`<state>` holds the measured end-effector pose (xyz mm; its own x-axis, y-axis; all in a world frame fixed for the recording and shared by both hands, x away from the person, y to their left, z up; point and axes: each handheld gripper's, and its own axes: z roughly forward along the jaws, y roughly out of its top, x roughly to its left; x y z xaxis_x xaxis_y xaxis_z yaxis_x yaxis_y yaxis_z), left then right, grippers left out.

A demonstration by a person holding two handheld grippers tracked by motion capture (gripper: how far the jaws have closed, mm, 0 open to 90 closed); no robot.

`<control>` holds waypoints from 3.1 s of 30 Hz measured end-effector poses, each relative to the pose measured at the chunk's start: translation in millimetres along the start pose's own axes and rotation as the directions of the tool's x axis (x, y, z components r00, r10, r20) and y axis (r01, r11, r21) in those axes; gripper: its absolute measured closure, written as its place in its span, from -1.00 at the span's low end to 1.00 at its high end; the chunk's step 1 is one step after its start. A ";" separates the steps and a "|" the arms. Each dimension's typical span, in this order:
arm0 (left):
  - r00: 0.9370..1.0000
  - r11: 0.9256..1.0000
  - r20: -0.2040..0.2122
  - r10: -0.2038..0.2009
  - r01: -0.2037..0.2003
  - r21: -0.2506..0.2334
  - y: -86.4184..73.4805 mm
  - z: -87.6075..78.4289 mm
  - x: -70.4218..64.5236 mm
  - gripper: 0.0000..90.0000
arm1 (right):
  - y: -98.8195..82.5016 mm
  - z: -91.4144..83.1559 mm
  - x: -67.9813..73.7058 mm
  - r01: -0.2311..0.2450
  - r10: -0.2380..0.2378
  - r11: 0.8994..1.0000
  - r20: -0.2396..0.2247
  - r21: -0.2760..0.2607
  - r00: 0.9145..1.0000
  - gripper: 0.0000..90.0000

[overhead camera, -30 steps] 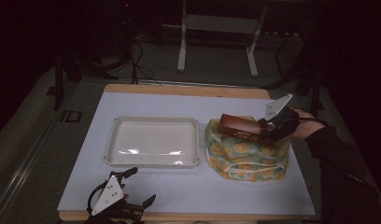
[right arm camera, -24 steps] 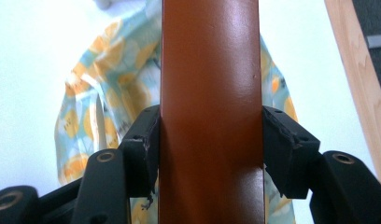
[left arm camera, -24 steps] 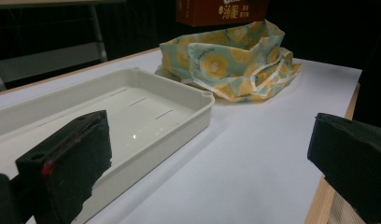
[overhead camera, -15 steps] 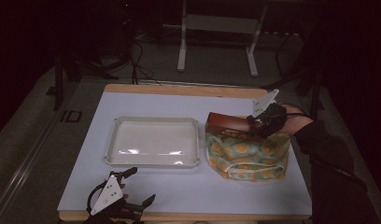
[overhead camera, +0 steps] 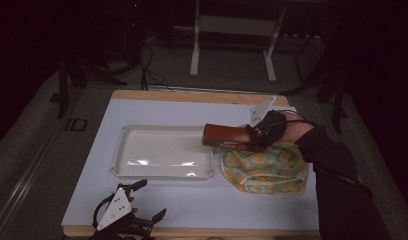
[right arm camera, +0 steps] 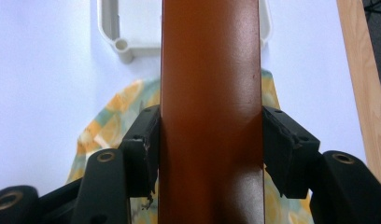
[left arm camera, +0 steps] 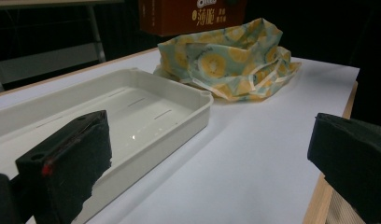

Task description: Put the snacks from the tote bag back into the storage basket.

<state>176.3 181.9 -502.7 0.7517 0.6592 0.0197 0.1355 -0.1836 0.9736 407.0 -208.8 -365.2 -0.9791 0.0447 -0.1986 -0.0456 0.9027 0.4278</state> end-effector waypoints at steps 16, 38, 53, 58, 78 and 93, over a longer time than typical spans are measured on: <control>1.000 1.000 0.014 0.009 -0.009 0.000 -0.1 0.1 -1.1 -1.00 | 44.6 23.0 6.5 0.047 -0.052 0.993 -0.040 -0.109 0.998 -0.04; 1.000 1.000 0.016 0.007 -0.007 -0.006 -0.1 -0.6 -0.5 -1.00 | 82.1 79.5 18.4 0.057 -0.068 0.974 -0.044 -0.218 0.997 -0.04; 1.000 1.000 0.016 0.007 -0.006 -0.008 0.1 -0.9 -1.4 -1.00 | 83.6 127.6 18.3 0.067 -0.077 0.984 -0.059 -0.164 0.995 -0.04; 1.000 1.000 0.015 0.006 -0.006 -0.009 0.0 -1.1 -1.2 -1.00 | 82.7 139.4 19.1 0.069 -0.079 0.989 -0.075 -0.133 0.994 -0.04; 1.000 1.000 0.018 0.004 -0.004 -0.007 -0.1 -0.8 -1.5 -1.00 | 82.7 160.5 18.1 0.060 -0.069 0.995 -0.110 -0.083 0.992 -0.14; 1.000 1.000 0.016 0.006 -0.005 -0.005 0.0 -0.5 -1.5 -1.00 | 83.3 138.4 11.0 -0.053 0.036 0.990 -0.127 -0.130 0.991 -0.68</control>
<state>174.9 181.2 -502.7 0.7628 0.6462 0.0214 0.1283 -0.1837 0.9746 419.8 -73.9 -453.8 -0.9973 0.0223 -0.0693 -0.0195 0.8358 0.5487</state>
